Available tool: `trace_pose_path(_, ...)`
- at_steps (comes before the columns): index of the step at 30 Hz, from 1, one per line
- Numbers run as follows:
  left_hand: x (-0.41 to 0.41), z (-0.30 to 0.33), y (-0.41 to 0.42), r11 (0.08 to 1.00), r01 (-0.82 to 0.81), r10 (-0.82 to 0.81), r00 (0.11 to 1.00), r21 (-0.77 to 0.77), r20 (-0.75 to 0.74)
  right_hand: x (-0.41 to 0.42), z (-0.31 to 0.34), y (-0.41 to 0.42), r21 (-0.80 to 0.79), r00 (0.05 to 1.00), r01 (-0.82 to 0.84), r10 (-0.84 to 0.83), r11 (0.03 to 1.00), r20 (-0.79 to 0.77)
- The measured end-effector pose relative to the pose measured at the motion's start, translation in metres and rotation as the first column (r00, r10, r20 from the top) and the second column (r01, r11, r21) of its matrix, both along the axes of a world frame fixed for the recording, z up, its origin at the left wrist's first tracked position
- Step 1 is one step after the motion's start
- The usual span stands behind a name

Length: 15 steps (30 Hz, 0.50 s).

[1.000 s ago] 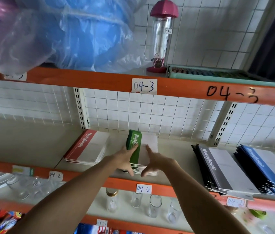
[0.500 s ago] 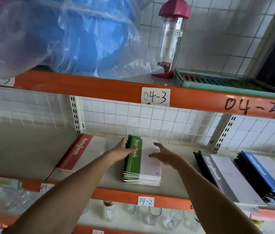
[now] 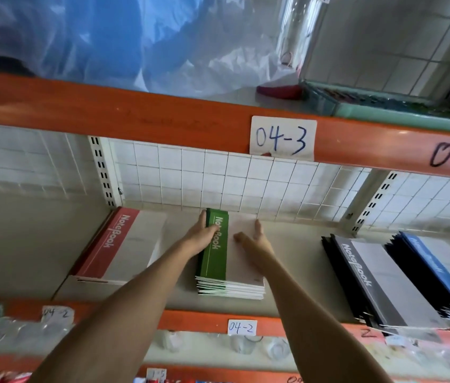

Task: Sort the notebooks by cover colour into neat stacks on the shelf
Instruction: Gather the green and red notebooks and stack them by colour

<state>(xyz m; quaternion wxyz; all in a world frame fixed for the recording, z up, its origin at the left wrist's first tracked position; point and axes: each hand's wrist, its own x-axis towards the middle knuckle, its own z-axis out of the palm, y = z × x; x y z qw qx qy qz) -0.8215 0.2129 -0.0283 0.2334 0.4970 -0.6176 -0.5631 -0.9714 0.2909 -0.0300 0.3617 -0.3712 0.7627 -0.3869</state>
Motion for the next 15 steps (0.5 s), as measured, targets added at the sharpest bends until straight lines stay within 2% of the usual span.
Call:
trace_pose_path(3,0.001,0.0,0.002,0.997,0.027,-0.023,0.998,0.077,-0.057,-0.005,0.001,-0.002,0.025,1.0,-0.016,0.016,1.0,0.006)
trace_pose_path(6,0.003,0.002,0.004,0.994,0.075,-0.065,0.991,0.083,-0.117,-0.015,0.002,-0.006,0.066,0.997,-0.051,0.047,0.997,0.055)
trace_pose_path(9,0.002,0.001,-0.004,0.997,0.037,-0.027,0.987,0.064,-0.158,-0.02,0.007,-0.006,-0.025,0.983,-0.06,0.064,0.998,0.174)
trace_pose_path(11,-0.002,-0.001,-0.009,0.997,-0.028,0.043,0.975,0.071,-0.216,-0.024,0.006,-0.006,-0.107,0.978,-0.054,0.074,0.993,0.197)
trace_pose_path(15,-0.01,-0.013,-0.014,0.993,-0.086,0.105,0.961,0.085,-0.254,-0.02,-0.003,-0.007,-0.123,0.943,0.005,0.036,0.992,0.331)
